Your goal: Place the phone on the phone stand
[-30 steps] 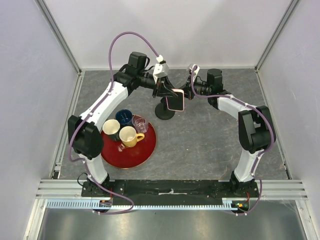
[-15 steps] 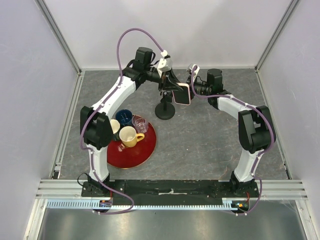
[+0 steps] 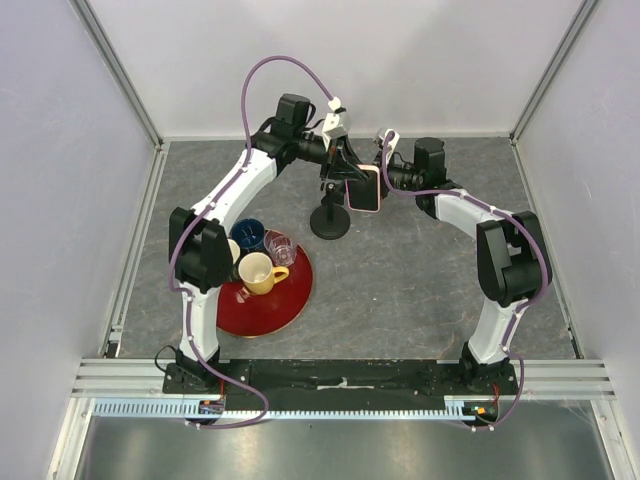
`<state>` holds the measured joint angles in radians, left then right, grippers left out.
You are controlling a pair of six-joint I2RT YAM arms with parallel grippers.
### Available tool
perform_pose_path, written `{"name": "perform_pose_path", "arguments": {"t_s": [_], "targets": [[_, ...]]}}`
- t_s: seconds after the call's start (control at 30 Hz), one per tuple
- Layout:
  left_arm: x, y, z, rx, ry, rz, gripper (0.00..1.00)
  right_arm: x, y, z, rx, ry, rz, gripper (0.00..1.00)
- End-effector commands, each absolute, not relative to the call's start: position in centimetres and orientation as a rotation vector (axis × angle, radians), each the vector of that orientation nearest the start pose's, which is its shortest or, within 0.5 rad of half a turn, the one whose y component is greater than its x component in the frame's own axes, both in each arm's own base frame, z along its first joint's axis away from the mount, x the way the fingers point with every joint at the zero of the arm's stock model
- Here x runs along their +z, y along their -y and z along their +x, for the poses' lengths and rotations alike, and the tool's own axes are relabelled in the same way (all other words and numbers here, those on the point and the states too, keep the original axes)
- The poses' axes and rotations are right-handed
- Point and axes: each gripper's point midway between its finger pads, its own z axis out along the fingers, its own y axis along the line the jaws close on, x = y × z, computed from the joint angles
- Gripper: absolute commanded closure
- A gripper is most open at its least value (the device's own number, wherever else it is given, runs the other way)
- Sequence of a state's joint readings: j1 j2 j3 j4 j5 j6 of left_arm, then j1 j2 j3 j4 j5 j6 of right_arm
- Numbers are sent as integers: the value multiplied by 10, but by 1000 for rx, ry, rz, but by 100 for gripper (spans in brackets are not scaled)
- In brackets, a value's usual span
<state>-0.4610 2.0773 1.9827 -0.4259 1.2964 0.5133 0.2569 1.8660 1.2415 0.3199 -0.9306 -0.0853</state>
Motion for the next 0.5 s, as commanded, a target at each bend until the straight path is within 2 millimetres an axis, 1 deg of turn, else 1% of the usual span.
{"name": "perform_pose_path", "arguments": {"t_s": [0.0,0.03,0.23,0.37,0.47], "targets": [[299,368,384,-1215,-1116,1504,98,166,-257,428,1002,-1629,-968,100],[299,367,384,-1215,-1136,1505,98,166,-258,427,1002,-1628,-971,100],[299,364,389,-1201,-1133,1503,98,166,-259,427,1006,-1629,-971,100],[289,362,389,-1223,-1185,1497,98,165,-257,428,997,-1634,-967,100],[285,360,388,-1219,-1226,1490,98,163,-257,428,987,-1643,-962,100]]}}
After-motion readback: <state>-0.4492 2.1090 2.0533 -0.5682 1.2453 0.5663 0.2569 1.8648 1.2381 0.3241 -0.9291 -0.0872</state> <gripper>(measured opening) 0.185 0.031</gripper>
